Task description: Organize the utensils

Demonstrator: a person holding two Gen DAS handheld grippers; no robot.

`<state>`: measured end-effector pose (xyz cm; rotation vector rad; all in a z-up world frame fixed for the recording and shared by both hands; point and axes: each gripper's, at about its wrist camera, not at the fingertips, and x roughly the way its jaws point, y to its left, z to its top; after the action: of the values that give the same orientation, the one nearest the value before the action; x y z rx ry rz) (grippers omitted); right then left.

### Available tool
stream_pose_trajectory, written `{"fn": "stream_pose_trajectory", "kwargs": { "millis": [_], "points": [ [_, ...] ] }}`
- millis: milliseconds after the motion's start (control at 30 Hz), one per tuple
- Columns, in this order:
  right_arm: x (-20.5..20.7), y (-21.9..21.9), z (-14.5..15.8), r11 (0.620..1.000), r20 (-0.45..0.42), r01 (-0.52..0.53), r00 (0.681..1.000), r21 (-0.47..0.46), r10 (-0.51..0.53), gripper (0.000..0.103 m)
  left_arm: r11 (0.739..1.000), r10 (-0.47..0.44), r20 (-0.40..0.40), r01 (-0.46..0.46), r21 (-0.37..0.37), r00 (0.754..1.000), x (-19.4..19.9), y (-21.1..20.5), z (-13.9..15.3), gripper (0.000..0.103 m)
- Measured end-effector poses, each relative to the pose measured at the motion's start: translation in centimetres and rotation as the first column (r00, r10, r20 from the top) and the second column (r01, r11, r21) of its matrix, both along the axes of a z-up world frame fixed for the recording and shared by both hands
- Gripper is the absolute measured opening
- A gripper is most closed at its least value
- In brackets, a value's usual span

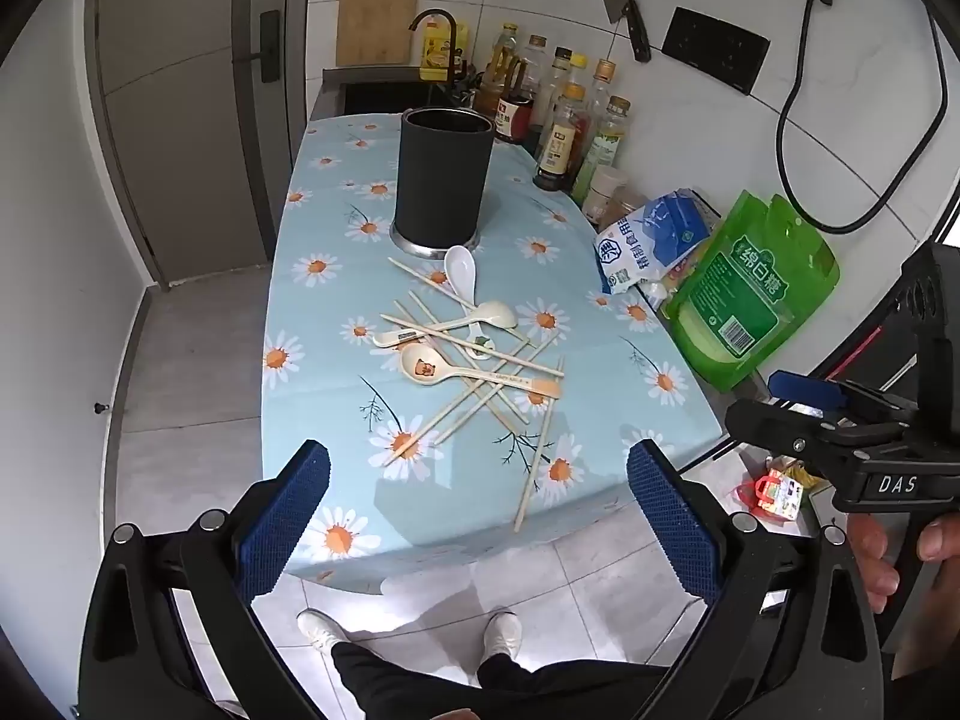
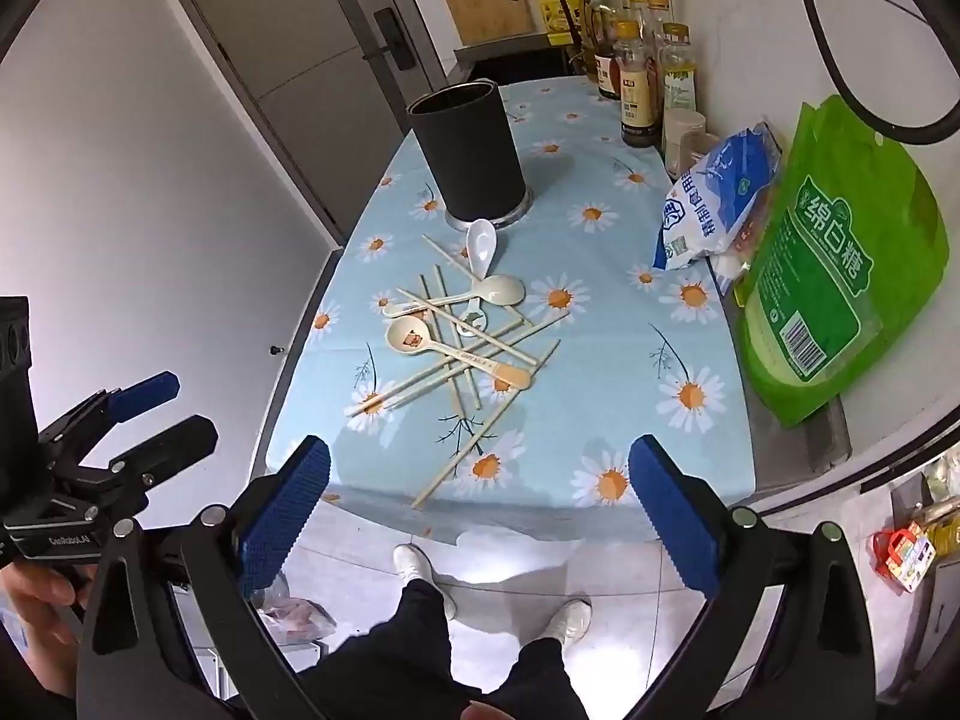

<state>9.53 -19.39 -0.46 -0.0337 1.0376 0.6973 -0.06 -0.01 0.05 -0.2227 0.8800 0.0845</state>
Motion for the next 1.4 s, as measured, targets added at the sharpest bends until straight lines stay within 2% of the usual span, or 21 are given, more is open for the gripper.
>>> {"fn": "stream_pose_trajectory", "kwargs": {
  "millis": [200, 367, 533, 967, 1400],
  "points": [
    [-0.7, 0.3, 0.1, 1.000, 0.019, 0.014, 1.000, -0.004, -0.014, 0.099, 0.999, 0.005, 0.017, -0.004, -0.036, 1.000, -0.2, 0.9, 0.0, 0.096],
    [-0.6, 0.3, 1.3, 1.000, -0.003, 0.026, 1.000, -0.003, -0.026, 0.099, 0.999, 0.009, 0.001, -0.009, -0.049, 1.000, -0.2, 1.5, 0.2, 0.096],
    [-0.5, 0.6, 0.7, 0.999, -0.014, 0.031, 0.999, -0.012, -0.031, 0.099, 0.999, 0.002, -0.010, -0.002, -0.034, 1.000, 0.2, 1.4, 0.2, 0.096],
    [-0.6, 0.5, 0.0, 0.999, -0.034, 0.034, 0.999, -0.014, -0.034, 0.099, 0.999, 0.000, -0.022, -0.001, -0.054, 1.000, 0.1, 1.7, -0.1, 0.096],
    [-0.4, 0.7, -0.6, 0.999, -0.061, 0.041, 0.997, -0.027, -0.043, 0.099, 0.998, -0.006, -0.002, 0.005, -0.055, 1.000, 0.0, 1.6, 0.1, 0.096]
  ]
}}
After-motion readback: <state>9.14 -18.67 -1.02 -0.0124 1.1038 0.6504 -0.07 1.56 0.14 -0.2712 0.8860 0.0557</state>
